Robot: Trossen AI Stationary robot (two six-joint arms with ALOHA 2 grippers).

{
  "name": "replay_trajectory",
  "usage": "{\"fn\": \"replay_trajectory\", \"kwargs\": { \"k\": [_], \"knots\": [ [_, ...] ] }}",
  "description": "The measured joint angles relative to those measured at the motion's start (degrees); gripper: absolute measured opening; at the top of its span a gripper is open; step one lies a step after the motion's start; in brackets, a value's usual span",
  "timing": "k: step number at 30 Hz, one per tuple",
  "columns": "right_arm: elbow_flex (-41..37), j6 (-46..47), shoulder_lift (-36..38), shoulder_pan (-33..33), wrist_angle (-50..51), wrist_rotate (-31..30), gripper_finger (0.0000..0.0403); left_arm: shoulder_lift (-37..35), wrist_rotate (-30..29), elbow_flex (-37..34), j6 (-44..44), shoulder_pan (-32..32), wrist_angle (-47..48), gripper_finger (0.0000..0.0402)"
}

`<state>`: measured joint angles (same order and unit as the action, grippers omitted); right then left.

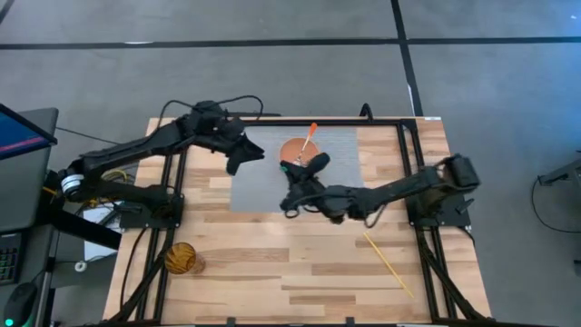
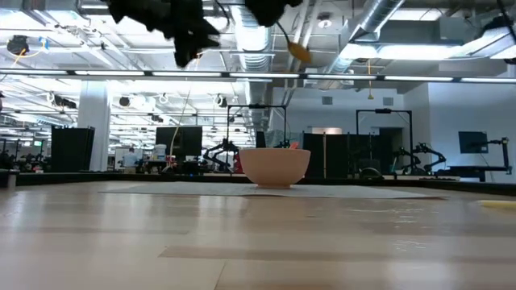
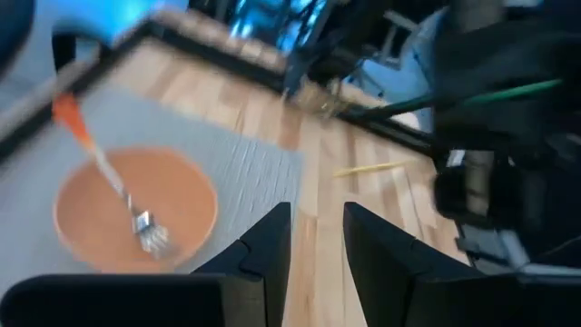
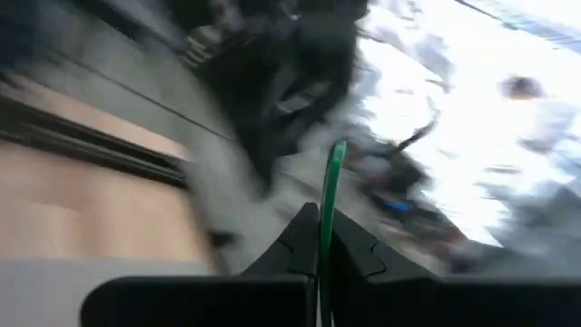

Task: Pick & Place Utensil
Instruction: Put the green spoon into the brown bowl

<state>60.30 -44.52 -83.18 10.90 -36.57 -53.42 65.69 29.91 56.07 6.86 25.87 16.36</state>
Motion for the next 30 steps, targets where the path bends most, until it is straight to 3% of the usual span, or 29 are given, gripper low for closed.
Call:
{"fn": "replay_trajectory", "kwargs": {
  "k": [4, 9, 15, 21, 30],
  "knots": [
    [-9.03, 18.27, 7.99, -5.26, 4.47, 20.81, 0.0001, -5.30, 0.15, -1.58, -5.71, -1.78, -0.70, 0.0104],
    [-18.24, 27.15, 10.89, -13.20, 0.47, 24.81, 0.0001, -12.97, -0.03, -11.42, -9.64, -6.09, -1.77, 0.0104],
    [-22.76, 34.90, 7.83, -20.80, -11.72, 46.76, 0.0000, -21.70, -5.59, -26.53, -4.66, -11.48, -13.48, 0.0104],
    [-22.98, 33.76, -0.25, -24.47, -17.08, 49.51, 0.0000, -25.63, -6.58, -32.45, -2.30, -12.31, -22.20, 0.0104],
    [-22.49, 33.62, -7.72, -26.63, -24.66, 49.51, 0.0004, -25.41, -6.56, -32.76, -2.28, -12.25, -22.89, 0.0104]
  ]
}}
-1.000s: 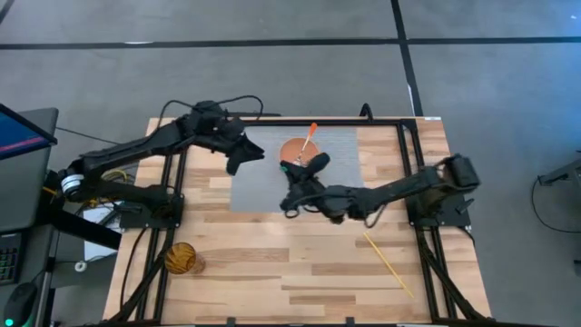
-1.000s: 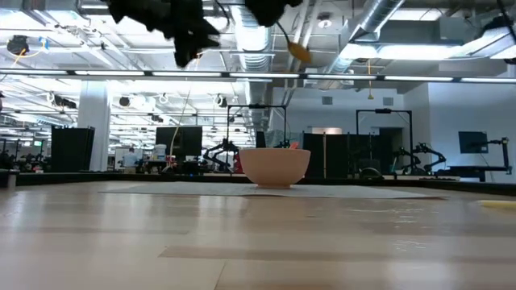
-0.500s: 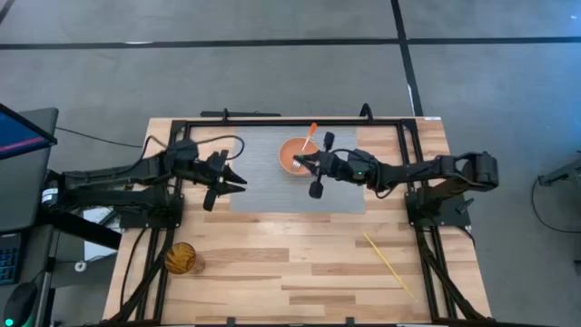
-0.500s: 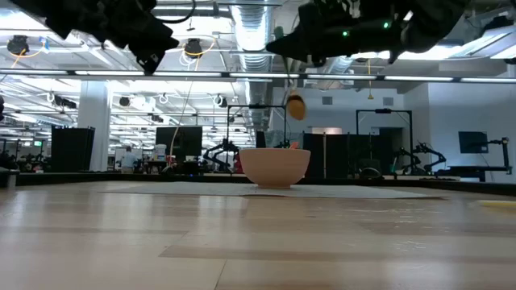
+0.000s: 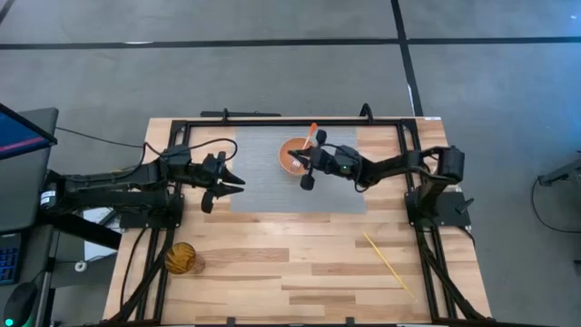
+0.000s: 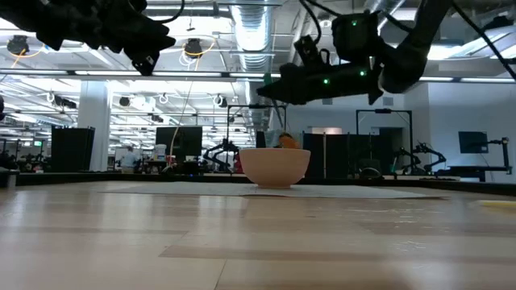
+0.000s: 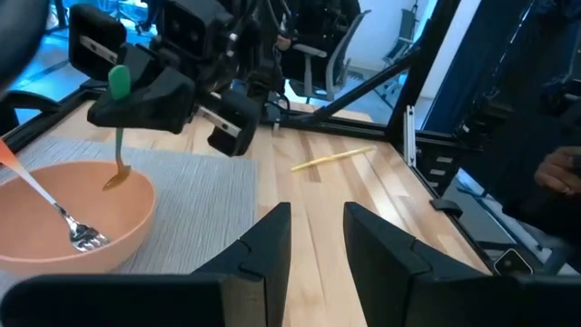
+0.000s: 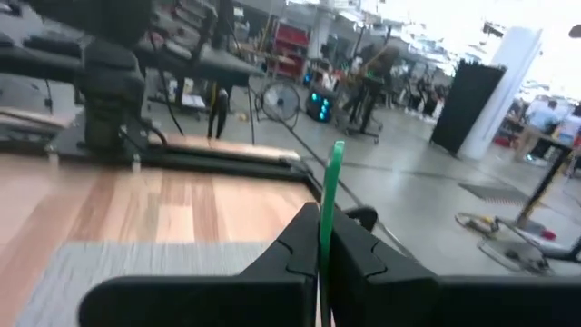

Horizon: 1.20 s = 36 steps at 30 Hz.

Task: Pick & Place Utensil
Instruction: Put the green spoon into the brown bowl, then put the orange glass cup on the gray tablemat to the left of the brown bowl

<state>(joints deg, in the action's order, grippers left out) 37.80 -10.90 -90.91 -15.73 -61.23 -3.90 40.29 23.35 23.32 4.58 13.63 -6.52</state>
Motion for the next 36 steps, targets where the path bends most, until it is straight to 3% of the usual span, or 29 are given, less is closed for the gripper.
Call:
{"fn": "replay_trajectory", "kwargs": {
  "k": [10, 27, 32, 36],
  "knots": [
    [2.06, -0.20, -0.23, 0.71, 2.43, -0.39, 0.0021, 0.01, 0.02, 0.01, 0.44, -0.02, 0.04, 0.0104],
    [2.58, -0.17, -0.27, 2.12, 6.42, -0.37, 0.0121, 0.01, 0.07, 0.01, 0.46, -0.07, 0.04, 0.0104],
    [3.61, -0.17, 3.14, 5.20, 7.82, 0.32, 0.0157, 0.01, 0.07, 0.01, 0.46, -0.07, 0.07, 0.0104],
    [6.08, 0.29, 9.12, 9.43, 15.28, 2.46, 0.0177, 0.07, 0.07, 0.01, 0.46, -0.07, 0.09, 0.0104]
  ]
}}
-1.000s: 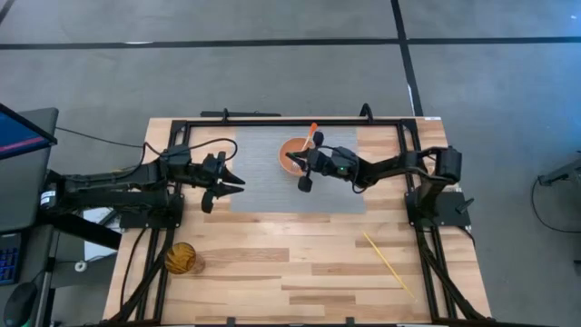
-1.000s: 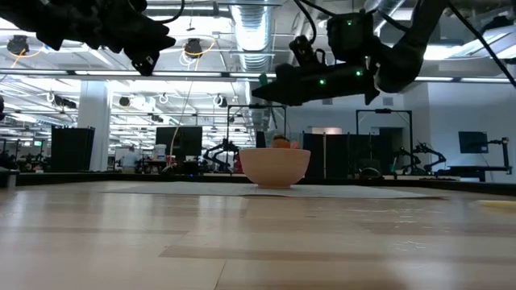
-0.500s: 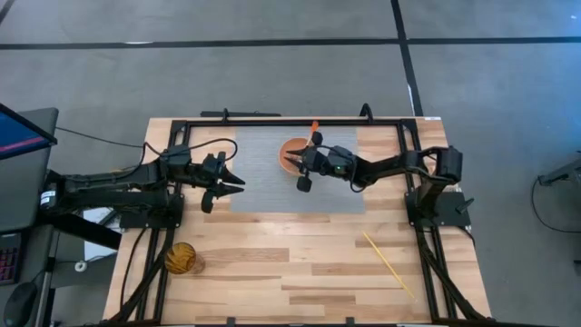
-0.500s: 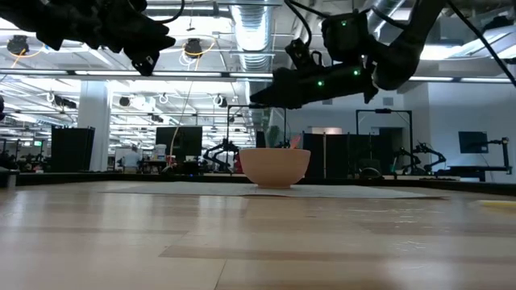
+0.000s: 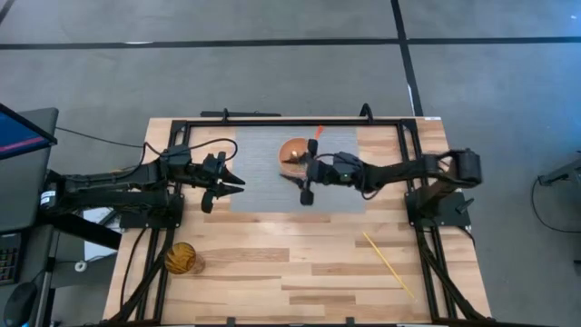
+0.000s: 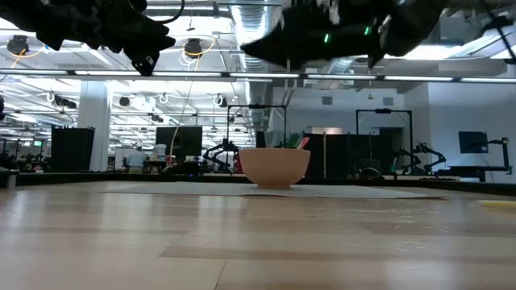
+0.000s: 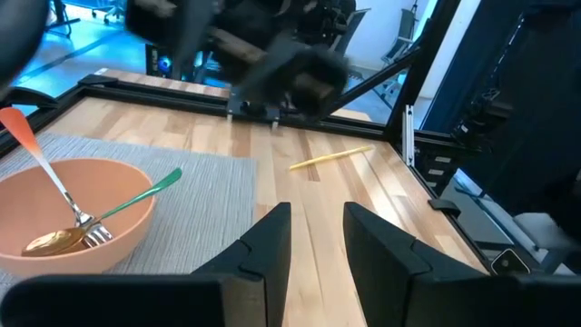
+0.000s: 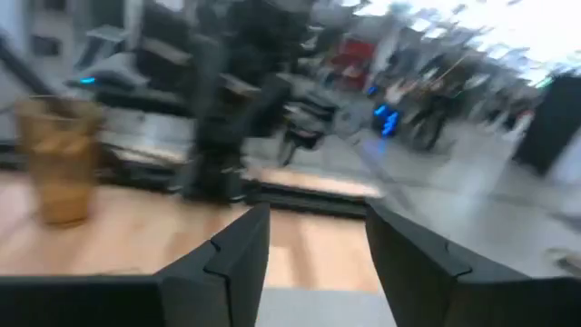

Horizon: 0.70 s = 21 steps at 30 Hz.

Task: Pick & Place Utensil
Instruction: Put the orange glass cup on the gray tablemat to the left of the brown bowl

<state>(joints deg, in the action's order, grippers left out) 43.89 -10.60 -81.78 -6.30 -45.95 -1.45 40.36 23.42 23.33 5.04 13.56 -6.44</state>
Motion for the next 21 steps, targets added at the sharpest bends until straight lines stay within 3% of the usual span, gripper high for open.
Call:
{"fn": "replay_trajectory", "kwargs": {
  "k": [3, 10, 16, 21],
  "knots": [
    [3.51, 2.76, 4.04, 4.45, 13.60, -0.65, 0.0182, 0.00, 0.00, 0.00, 0.00, 0.00, 0.02, 0.0104],
    [14.16, 12.90, 5.44, 15.70, 50.06, -10.03, 0.0171, 0.00, 0.01, 0.02, 1.69, 0.00, 0.01, 0.0104],
    [19.95, 33.57, 4.92, 22.94, 74.39, -10.87, 0.0164, 0.00, 0.02, 0.02, 2.77, 0.00, 0.00, 0.0104],
    [20.03, 57.26, 4.92, 28.04, 88.69, -8.97, 0.0167, 0.00, 0.00, 0.02, 4.23, 0.00, -0.02, 0.0104]
  ]
}}
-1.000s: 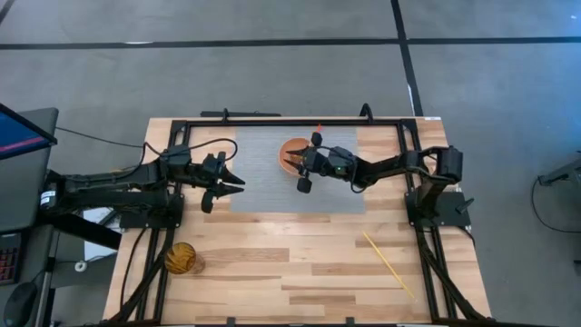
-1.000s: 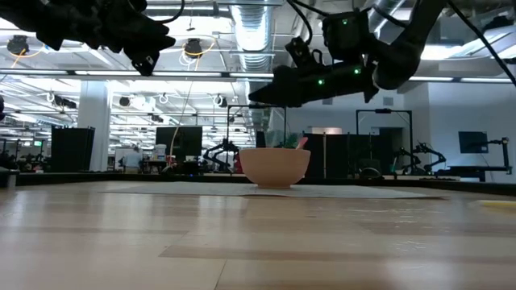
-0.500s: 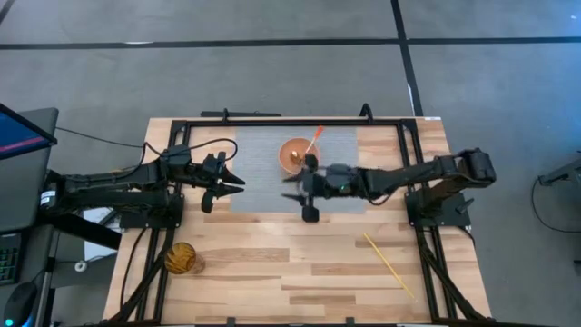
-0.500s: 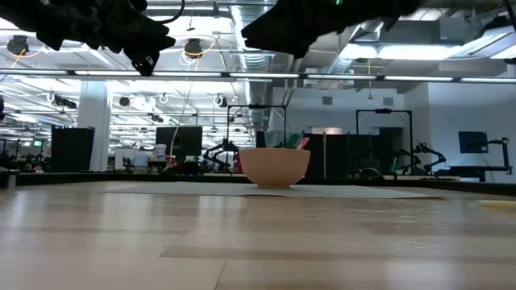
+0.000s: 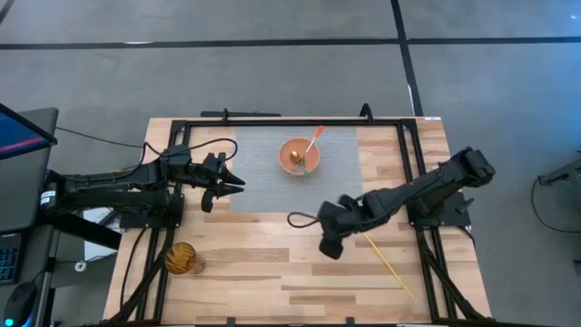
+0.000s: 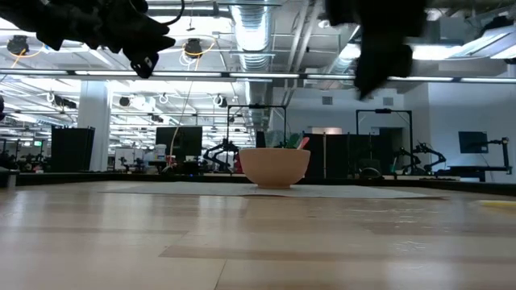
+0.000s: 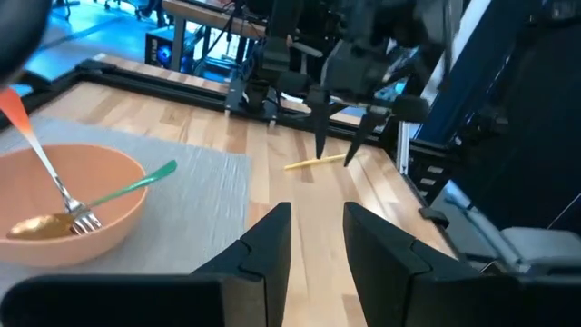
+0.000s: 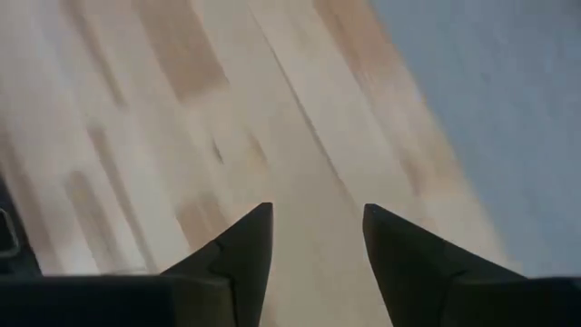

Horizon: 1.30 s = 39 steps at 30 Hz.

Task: Pick & Place Utensil
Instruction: Put the orange glass cup on the gray tablemat to the left of the brown bowl

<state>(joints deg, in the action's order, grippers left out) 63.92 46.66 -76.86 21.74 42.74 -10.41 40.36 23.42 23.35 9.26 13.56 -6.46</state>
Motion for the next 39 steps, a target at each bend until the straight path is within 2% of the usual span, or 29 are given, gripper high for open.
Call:
{"fn": "replay_trajectory", "kwargs": {
  "k": [3, 7, 18, 25, 29, 32, 35, 37, 39],
  "knots": [
    [0.00, 8.62, -0.57, 2.82, 6.93, 0.03, 0.0169, 0.00, -0.08, 0.00, 3.36, -0.34, -0.13, 0.0104],
    [0.00, 11.80, -1.49, 5.26, 12.10, 0.00, 0.0171, 0.00, 0.71, 0.00, 4.54, -4.06, -3.23, 0.0104],
    [0.00, 5.48, -6.16, 2.97, 7.98, -0.39, 0.0162, -0.02, 1.89, 0.04, 3.05, -19.33, -25.44, 0.0104],
    [0.00, 5.24, -7.96, 0.74, 5.33, -0.08, 0.0161, 0.92, 1.18, 1.21, 3.17, -24.53, -27.02, 0.0104],
    [0.00, 2.45, -7.64, -0.22, 3.74, -0.07, 0.0160, 3.62, 0.31, 4.47, -1.37, -26.87, -26.95, 0.0104],
    [-0.02, -0.48, -7.50, -0.44, 0.36, -0.11, 0.0161, 6.51, 0.33, 9.58, -1.79, -27.04, -22.44, 0.0104],
    [-0.02, -2.77, -7.50, -0.52, -3.13, -0.11, 0.0163, 9.61, -2.03, 17.63, -3.74, -27.00, -9.05, 0.0104],
    [-0.02, -4.82, -7.74, -0.69, -5.13, -0.11, 0.0164, 11.89, -7.91, 23.96, -8.22, -27.18, 4.65, 0.0104],
    [-0.02, -6.58, -7.78, -0.88, -6.42, -0.12, 0.0164, 14.38, -16.96, 30.38, -10.89, -27.89, 20.12, 0.0104]
  ]
}}
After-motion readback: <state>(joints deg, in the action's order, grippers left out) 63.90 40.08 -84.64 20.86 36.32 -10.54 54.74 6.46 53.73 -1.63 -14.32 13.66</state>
